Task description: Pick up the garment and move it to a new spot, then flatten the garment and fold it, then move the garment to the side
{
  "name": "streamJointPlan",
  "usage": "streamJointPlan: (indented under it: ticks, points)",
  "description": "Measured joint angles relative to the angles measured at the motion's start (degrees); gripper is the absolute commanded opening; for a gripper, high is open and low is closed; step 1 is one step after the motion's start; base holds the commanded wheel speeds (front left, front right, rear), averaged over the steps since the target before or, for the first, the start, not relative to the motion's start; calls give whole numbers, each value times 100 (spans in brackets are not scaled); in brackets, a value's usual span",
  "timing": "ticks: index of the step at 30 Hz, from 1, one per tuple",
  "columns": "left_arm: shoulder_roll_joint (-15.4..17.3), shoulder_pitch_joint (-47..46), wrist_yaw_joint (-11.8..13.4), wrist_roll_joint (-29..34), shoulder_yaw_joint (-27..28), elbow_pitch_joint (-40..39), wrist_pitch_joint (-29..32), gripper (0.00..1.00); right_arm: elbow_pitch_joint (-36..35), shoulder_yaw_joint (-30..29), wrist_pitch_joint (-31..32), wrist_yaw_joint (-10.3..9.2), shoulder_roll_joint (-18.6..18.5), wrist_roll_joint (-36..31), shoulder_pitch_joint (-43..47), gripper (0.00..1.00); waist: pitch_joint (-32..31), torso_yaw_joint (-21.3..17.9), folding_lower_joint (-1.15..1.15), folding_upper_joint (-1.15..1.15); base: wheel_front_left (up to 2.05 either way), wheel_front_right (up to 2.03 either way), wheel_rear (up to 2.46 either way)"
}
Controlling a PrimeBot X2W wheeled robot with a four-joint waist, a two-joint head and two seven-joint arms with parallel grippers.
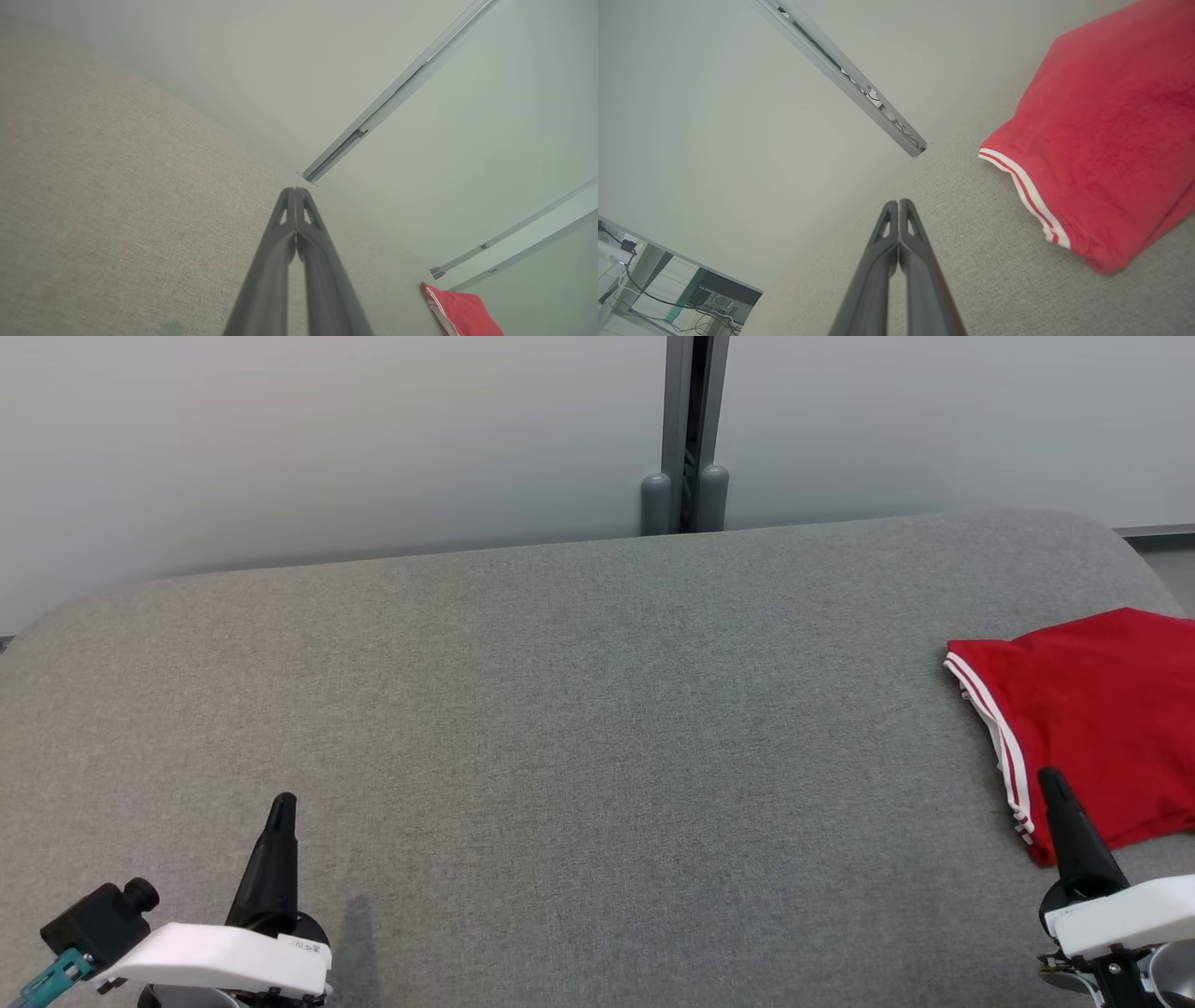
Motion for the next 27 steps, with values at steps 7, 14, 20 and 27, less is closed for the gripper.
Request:
streamJointPlan:
  ticks: [7,14,20,27]
  points:
    - [-88,-90,-73,-436,64,103,48,0,170,-55,92,0,3,486,-121,0,-10,7,0,0,0,0,0]
    - [-142,-151,-138,-844,119,191,81,0,323,-100,160,0,7,923,-236,0,-20,15,0,0,0,0,0]
    - [-196,-227,-198,-1178,171,267,109,0,461,-135,225,0,9,1282,-316,0,-28,21,0,0,0,0,0]
    - [-272,-312,-268,-1589,235,358,149,0,626,-197,301,-1,13,1720,-422,0,-39,30,0,0,0,0,0]
